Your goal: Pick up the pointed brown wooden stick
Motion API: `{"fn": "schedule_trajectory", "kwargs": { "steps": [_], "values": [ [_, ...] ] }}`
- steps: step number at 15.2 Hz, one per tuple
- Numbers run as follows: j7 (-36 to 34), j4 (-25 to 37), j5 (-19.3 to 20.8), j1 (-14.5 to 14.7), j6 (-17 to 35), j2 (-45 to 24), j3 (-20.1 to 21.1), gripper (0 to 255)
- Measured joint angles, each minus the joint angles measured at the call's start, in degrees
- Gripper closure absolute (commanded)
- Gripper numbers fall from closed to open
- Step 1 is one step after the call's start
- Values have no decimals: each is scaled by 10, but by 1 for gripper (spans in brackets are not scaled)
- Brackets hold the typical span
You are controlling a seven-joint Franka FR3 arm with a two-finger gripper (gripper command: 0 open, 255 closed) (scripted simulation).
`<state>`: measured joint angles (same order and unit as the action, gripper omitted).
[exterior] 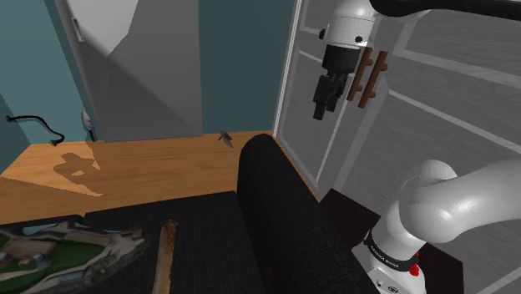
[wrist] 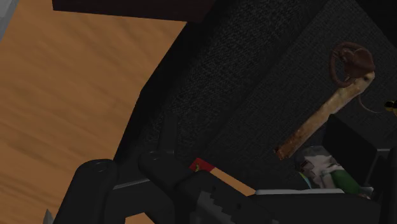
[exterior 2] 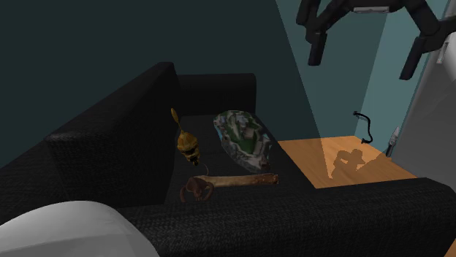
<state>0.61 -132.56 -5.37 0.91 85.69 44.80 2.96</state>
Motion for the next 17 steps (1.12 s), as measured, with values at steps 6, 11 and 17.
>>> {"fn": "schedule_trajectory", "kwargs": {
  "steps": [6, 11, 17],
  "values": [
    [-57, -62, -35, 6, 64, 7, 43, 0],
    [-127, -115, -79, 14, 149, -8, 100, 0],
    [-209, -160, -129, 23, 266, -60, 175, 0]
  ]
}}
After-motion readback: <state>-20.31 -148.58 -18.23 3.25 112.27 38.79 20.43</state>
